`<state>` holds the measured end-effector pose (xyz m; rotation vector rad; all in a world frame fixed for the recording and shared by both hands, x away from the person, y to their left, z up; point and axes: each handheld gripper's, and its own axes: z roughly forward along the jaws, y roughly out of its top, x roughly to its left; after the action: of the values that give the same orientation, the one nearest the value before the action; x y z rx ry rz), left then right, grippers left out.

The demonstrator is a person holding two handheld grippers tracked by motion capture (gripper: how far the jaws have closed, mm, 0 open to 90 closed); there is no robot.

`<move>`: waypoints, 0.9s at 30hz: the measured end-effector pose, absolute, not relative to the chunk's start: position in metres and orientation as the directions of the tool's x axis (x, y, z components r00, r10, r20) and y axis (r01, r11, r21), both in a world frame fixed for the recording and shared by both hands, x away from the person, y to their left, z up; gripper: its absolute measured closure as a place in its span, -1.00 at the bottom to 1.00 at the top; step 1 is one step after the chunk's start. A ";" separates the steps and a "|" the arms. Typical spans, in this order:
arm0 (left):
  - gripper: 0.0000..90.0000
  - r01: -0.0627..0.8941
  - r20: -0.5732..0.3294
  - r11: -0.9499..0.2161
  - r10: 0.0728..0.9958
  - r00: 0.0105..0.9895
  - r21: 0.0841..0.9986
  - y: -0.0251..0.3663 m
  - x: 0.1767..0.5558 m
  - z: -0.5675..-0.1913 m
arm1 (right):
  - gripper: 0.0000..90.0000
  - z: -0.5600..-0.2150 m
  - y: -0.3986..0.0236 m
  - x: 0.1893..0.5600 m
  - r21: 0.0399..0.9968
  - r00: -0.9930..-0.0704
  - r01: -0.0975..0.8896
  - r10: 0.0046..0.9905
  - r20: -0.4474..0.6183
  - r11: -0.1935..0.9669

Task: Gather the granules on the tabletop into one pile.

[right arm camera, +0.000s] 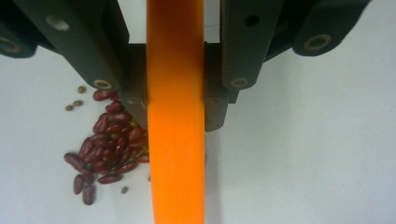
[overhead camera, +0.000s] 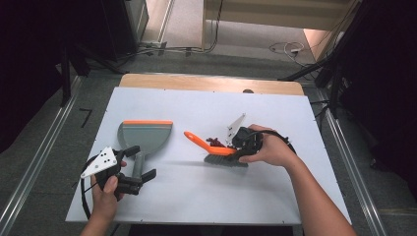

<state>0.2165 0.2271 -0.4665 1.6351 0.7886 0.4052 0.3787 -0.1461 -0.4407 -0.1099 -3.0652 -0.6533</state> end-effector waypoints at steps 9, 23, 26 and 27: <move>-0.98 0.269 -0.161 -0.053 0.687 0.709 0.962 0.226 0.216 -0.466 | 0.52 -0.436 -0.138 0.386 0.405 -0.997 0.066 0.080 -0.016 0.912; -0.98 0.265 -0.159 -0.051 0.688 0.708 0.963 0.227 0.216 -0.466 | 0.52 -0.403 -0.180 0.400 0.508 -0.862 0.405 0.503 -0.065 0.760; -0.98 0.266 -0.160 -0.050 0.687 0.709 0.963 0.226 0.216 -0.466 | 0.52 -0.411 -0.181 0.400 0.484 -0.798 0.477 0.592 -0.112 0.734; -0.98 0.267 -0.161 -0.049 0.687 0.709 0.962 0.226 0.216 -0.466 | 0.52 -0.415 -0.179 0.400 0.473 -0.786 0.487 0.604 -0.129 0.734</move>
<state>0.2161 0.2258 -0.4660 1.6292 0.7862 0.4054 0.3997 -0.1794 -0.4150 -1.0226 -3.1795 -0.7333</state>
